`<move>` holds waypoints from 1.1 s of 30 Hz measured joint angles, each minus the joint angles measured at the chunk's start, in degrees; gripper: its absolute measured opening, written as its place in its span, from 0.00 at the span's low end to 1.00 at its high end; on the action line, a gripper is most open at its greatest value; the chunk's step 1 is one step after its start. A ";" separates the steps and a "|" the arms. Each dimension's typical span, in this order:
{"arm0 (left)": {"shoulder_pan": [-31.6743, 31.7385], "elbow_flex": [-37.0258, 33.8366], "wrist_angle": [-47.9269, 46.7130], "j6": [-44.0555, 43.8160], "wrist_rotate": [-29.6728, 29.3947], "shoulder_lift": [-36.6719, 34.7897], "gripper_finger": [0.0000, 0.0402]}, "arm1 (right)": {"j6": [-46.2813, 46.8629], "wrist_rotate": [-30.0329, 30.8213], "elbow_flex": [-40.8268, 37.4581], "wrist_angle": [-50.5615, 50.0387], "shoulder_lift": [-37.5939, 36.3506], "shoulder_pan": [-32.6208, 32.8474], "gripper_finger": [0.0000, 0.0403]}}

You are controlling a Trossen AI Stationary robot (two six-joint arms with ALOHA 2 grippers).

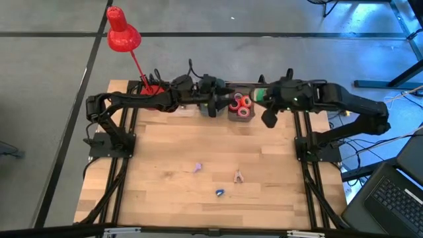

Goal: Pick and place Stapler, Stapler remover, tape
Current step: Put the green tape into the black bin

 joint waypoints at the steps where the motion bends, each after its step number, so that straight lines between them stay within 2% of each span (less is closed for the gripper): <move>1: 0.01 0.00 0.79 0.05 0.38 0.00 0.68 | -0.07 -0.01 -0.05 -1.74 0.11 -1.40 0.10; 4: -0.05 0.00 3.47 0.13 0.72 -0.02 0.69 | -2.57 -3.05 -0.71 -2.24 0.58 -6.38 0.10; 8: -0.35 0.02 7.53 0.12 0.78 -0.02 0.69 | -7.24 -13.54 -2.26 -0.46 3.17 -14.10 0.10; 16: -1.09 0.11 11.48 -3.51 0.79 -0.04 0.69 | -14.82 -26.42 -2.40 -0.28 15.42 -24.85 0.10; 23: -1.06 0.09 11.53 -4.92 0.79 -0.04 0.69 | -19.86 -28.25 -2.40 0.24 26.11 -26.90 0.10; 33: -1.06 0.11 11.51 -4.90 0.78 -0.04 0.69 | -23.26 -31.10 -2.43 3.98 35.89 -27.52 0.10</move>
